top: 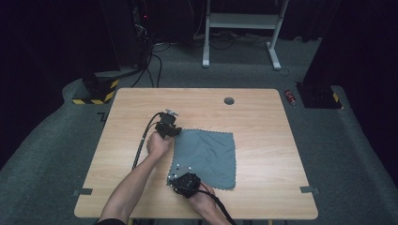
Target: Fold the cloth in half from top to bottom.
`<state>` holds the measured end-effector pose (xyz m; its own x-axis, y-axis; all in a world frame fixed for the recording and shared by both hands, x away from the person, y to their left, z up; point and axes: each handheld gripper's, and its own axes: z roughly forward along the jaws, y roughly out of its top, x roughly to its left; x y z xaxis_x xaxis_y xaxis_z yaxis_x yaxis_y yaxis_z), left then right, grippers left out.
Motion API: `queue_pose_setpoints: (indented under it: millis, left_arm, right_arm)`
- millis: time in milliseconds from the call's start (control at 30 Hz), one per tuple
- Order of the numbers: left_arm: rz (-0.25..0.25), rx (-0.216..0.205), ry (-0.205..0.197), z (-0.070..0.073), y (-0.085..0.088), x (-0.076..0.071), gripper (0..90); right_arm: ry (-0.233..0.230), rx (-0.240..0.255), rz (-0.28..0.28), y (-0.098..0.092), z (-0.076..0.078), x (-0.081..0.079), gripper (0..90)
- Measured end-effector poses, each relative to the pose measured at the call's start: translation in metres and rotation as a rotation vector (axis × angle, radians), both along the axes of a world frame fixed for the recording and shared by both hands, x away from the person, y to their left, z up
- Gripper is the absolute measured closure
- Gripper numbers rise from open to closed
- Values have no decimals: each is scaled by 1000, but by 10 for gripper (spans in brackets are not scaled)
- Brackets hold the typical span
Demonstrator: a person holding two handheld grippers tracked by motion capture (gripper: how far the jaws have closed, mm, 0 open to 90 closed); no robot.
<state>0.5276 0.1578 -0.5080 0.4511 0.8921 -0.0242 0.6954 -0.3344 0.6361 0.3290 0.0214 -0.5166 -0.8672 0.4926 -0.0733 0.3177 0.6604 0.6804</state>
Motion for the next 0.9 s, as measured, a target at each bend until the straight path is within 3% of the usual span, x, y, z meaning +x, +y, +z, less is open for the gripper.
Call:
queue_pose_setpoints:
  millis: [133,267,400,500,567,700,900]
  left_arm:
    - [-1,-6,9,1,3,1,779]
    - [-17,-21,18,0,4,1,870]
    - [-21,-36,23,0,6,2,891]
    - [-16,-54,35,0,7,2,895]
    - [-16,-61,38,0,7,2,897]
    - [-13,-82,47,0,10,4,900]
    - [-10,-120,42,4,15,4,900]
  right_arm:
    - [-4,-12,6,2,1,-2,874]
    - [-6,-23,10,3,1,-2,878]
    - [4,23,-6,3,3,-2,719]
    - [16,14,8,7,2,-2,692]
    - [11,-4,14,9,0,-3,714]
    - [-28,-39,28,14,1,-4,870]
    - [-19,-48,30,14,3,-5,895]
